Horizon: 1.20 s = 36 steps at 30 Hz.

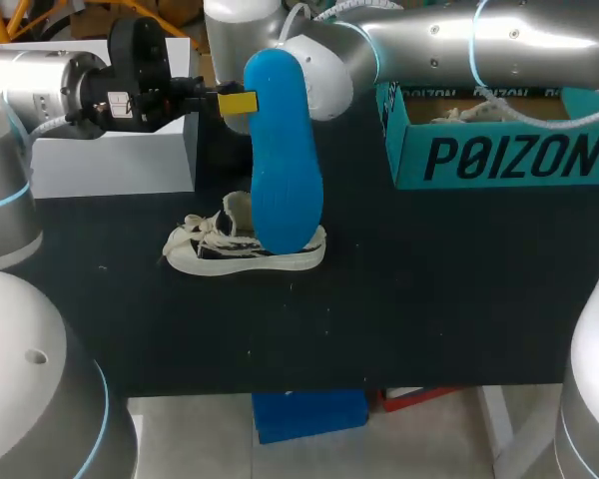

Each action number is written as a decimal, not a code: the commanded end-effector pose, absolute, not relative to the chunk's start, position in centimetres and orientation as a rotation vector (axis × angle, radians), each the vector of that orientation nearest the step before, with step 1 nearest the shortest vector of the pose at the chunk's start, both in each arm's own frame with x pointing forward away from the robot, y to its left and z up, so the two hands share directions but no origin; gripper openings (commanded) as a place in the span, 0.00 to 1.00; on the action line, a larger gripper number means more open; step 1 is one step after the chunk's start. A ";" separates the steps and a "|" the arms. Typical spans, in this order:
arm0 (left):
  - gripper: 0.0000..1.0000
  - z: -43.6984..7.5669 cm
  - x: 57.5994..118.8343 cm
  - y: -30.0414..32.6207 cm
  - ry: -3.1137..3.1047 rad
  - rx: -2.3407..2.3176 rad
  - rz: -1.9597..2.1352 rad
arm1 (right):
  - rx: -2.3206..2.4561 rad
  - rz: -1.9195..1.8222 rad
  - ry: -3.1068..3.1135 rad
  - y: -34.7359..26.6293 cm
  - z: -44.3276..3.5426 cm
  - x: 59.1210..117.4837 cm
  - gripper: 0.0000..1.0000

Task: Take the shoe out of the shoebox, open the shoe tongue, remove and reinsert the insole, then place the shoe into the shoebox

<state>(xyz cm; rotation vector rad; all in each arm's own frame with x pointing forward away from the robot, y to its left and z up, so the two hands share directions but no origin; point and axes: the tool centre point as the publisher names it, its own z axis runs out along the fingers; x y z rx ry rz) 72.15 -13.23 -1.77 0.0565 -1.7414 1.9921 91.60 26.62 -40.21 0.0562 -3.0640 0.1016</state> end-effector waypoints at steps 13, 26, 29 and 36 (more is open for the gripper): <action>0.00 -1.9 72.1 -13.3 -1.742 0.056 1.994 | 0.000 0.064 -3.080 26.8 -40.8 91.6 0.00; 0.00 -1.9 72.1 -13.3 -1.742 0.056 1.994 | 0.000 0.064 -3.080 26.8 -40.8 91.6 0.00; 0.00 -1.9 72.1 -13.3 -1.742 0.056 1.994 | 0.000 0.064 -3.080 26.8 -40.8 91.6 0.00; 0.00 -1.9 72.1 -13.3 -1.742 0.056 1.994 | -0.213 -0.019 -3.146 24.6 -35.0 92.7 0.00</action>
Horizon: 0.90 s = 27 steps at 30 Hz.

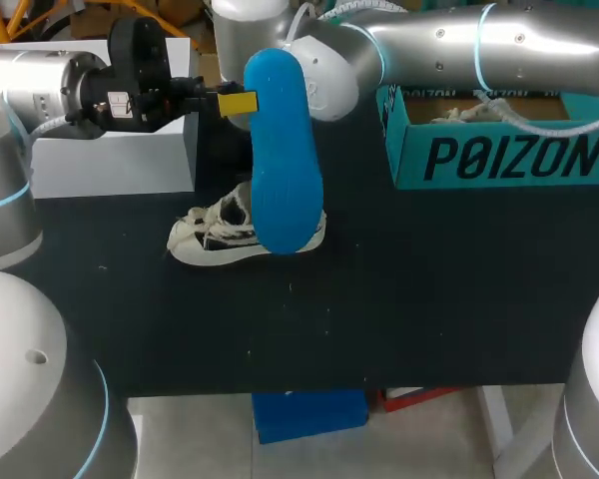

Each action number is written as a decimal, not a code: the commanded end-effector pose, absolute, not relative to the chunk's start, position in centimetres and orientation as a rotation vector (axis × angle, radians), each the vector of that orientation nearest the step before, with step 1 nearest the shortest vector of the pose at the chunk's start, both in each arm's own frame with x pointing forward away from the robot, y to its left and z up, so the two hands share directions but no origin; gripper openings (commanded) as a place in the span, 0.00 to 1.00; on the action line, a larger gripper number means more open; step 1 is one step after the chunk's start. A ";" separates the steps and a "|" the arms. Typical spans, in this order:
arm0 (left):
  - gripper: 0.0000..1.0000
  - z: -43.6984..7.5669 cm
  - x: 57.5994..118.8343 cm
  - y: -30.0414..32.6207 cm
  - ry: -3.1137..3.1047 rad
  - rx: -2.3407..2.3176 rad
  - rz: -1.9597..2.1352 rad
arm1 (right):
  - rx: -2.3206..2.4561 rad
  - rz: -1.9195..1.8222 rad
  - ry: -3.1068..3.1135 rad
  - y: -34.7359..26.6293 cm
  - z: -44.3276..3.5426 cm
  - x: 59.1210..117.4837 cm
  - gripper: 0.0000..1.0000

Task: Take the shoe out of the shoebox, open the shoe tongue, remove and reinsert the insole, then place the shoe into the shoebox

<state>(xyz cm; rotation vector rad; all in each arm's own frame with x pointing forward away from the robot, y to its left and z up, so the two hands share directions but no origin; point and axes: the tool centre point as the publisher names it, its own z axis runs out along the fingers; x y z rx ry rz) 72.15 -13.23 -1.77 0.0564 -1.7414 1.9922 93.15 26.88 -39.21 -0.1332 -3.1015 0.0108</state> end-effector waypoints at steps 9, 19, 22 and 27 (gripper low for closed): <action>0.00 -1.9 72.1 -13.3 -1.742 0.056 1.994 | -0.857 0.376 -3.225 21.4 -30.3 94.7 0.00; 0.00 -1.9 72.1 -13.3 -1.742 0.056 1.994 | -1.807 0.585 -2.868 19.2 -29.5 94.5 0.00; 0.00 -1.9 72.1 -13.3 -1.742 0.056 1.994 | -2.019 0.562 -2.702 19.0 -29.4 94.0 0.00; 0.00 -1.9 72.1 -13.3 -1.742 0.056 1.994 | -2.285 0.507 -2.441 18.9 -29.2 93.1 0.00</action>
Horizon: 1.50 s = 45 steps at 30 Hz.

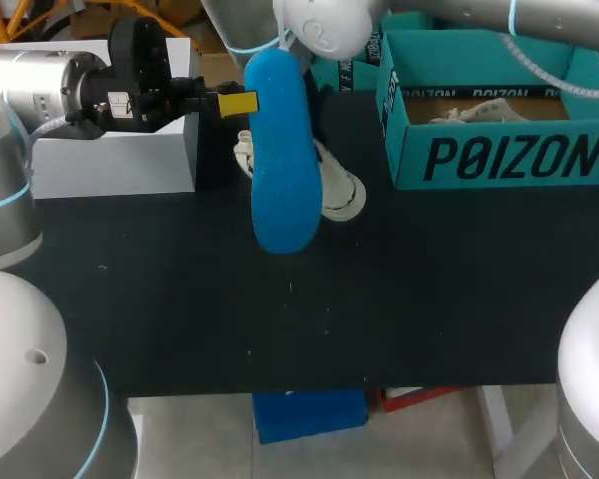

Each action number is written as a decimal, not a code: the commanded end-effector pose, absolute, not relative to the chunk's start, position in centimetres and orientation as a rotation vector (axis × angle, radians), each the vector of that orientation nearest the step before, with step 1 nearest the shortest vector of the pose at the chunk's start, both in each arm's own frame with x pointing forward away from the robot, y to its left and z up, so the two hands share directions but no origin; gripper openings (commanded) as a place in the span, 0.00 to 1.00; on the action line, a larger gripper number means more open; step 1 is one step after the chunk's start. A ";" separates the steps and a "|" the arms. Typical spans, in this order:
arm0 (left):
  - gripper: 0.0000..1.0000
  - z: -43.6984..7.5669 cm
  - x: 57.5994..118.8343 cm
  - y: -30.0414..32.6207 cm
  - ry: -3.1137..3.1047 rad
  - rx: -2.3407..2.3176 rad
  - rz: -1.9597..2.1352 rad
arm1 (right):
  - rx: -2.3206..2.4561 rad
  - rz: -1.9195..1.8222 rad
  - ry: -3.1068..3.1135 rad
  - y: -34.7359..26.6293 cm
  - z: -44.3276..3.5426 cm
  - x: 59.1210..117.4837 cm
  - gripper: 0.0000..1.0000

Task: Take the shoe out of the shoebox, open the shoe tongue, remove and reinsert the insole, then place the shoe into the shoebox

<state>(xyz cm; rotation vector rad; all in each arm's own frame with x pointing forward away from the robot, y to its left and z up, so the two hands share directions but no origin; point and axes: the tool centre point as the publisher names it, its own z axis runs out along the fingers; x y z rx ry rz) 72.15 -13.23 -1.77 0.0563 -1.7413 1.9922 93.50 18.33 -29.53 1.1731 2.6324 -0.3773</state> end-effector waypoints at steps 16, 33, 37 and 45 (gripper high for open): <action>0.00 -1.9 72.1 -13.3 -1.742 0.056 1.994 | 2.344 -0.318 1.864 20.6 -31.1 91.3 0.00; 0.00 -1.9 72.1 -13.3 -1.742 0.056 1.994 | 2.340 -0.320 1.943 22.5 -36.6 90.0 0.00; 0.00 -1.9 72.1 -13.3 -1.742 0.056 1.994 | 2.317 -0.331 1.966 22.4 -37.5 89.9 0.00; 0.00 -1.9 72.1 -13.3 -1.742 0.056 1.994 | 2.208 -0.271 2.011 22.1 -38.8 89.7 0.00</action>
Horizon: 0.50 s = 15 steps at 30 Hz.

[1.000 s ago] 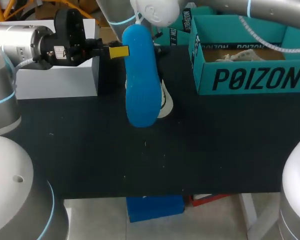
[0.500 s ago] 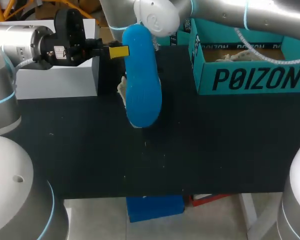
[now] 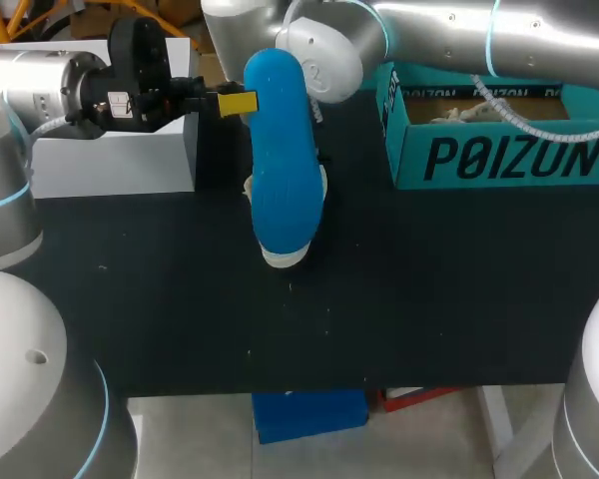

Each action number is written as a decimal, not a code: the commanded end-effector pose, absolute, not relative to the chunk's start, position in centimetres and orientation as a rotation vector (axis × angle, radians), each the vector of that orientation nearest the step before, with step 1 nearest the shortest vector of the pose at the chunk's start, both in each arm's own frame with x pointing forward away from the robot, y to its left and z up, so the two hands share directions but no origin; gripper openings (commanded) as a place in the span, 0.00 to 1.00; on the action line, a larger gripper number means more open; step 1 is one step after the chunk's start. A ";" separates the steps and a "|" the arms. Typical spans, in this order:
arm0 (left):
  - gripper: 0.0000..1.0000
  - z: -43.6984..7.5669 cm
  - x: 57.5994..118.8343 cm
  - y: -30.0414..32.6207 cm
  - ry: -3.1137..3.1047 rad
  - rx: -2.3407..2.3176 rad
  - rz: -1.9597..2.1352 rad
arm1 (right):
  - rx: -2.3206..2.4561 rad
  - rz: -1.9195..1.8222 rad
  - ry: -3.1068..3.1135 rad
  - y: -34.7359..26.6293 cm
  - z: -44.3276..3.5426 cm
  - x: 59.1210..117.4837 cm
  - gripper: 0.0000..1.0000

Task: Take the shoe out of the shoebox, open the shoe tongue, remove and reinsert the insole, then place the shoe into the shoebox

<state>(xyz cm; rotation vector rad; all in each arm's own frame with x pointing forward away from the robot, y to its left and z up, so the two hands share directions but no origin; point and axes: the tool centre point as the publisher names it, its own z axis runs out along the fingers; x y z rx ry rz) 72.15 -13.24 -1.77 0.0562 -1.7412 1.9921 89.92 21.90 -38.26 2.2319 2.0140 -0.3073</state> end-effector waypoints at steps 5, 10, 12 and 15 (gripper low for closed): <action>0.00 -1.9 72.1 -13.3 -1.742 0.056 1.994 | 2.171 -0.265 2.009 21.4 -39.2 89.7 0.00; 0.00 -1.9 72.1 -13.3 -1.742 0.056 1.994 | 2.155 -0.259 1.994 20.8 -39.2 89.6 1.00; 0.00 -1.9 72.1 -13.3 -1.742 0.056 1.994 | 2.153 -0.249 1.995 20.6 -38.8 89.6 1.00; 0.00 -1.9 72.1 -13.3 -1.742 0.056 1.994 | 2.168 -0.222 1.994 20.2 -37.8 89.5 1.00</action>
